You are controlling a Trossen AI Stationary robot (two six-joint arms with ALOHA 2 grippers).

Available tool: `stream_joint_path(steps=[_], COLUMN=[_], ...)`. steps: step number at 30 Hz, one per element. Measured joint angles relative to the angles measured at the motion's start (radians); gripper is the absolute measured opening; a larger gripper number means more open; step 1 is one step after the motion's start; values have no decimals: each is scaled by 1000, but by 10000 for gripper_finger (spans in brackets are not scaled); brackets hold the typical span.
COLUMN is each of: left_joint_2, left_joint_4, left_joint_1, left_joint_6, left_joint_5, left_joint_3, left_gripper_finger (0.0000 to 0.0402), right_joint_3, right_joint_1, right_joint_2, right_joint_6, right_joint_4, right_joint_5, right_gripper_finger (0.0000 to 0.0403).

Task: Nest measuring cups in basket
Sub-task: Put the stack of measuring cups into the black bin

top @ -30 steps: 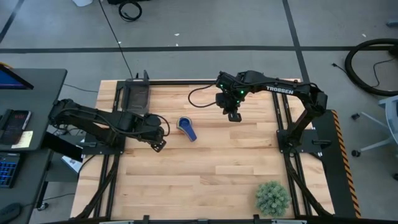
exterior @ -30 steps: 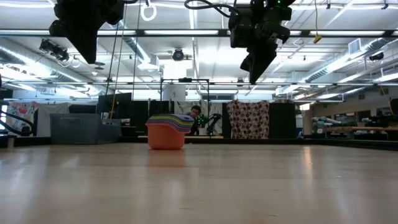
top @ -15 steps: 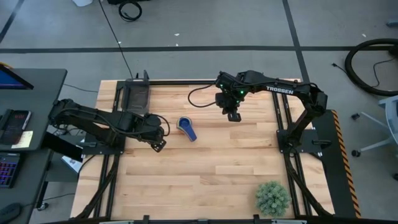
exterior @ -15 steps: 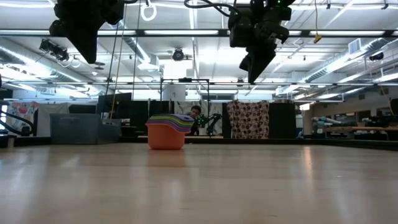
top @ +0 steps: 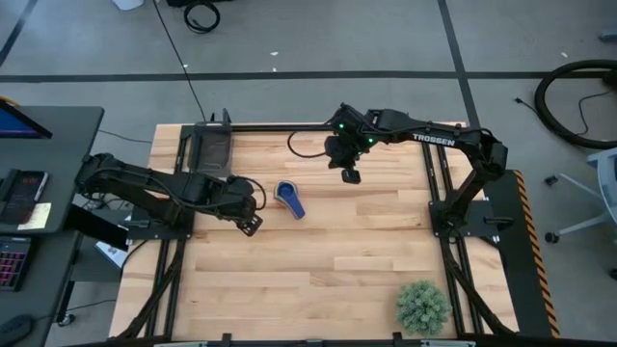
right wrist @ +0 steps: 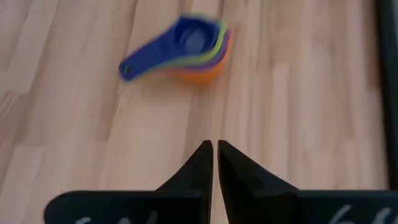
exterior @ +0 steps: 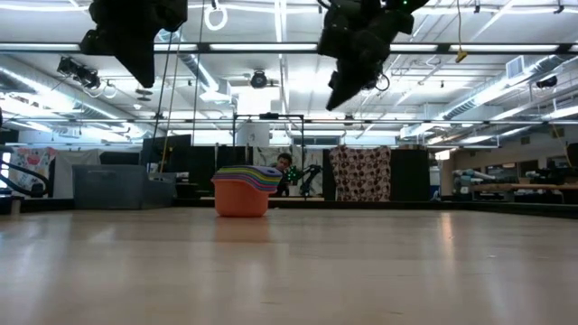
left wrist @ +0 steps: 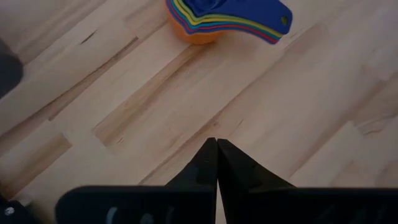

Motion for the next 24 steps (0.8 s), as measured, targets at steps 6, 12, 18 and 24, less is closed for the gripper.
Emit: stream_joint_path(steps=[6,12,18,24], left_joint_2=[0,0,1,1], left_joint_4=[3,0,19,16], left_joint_1=[6,6,6,6], left_joint_6=[29,-1,-2,-56], left_joint_5=[-10,-50,-53,-78], left_joint_3=[0,0,0,0], left_gripper_finger=[7,7,7,7], right_joint_3=[0,0,0,0], right_joint_1=[0,0,0,0], right_joint_2=[0,0,0,0], right_joint_6=[0,0,0,0], right_joint_4=[191,405,619,802], right_joint_5=[0,0,0,0], right_gripper_finger=[28,29,28,28])
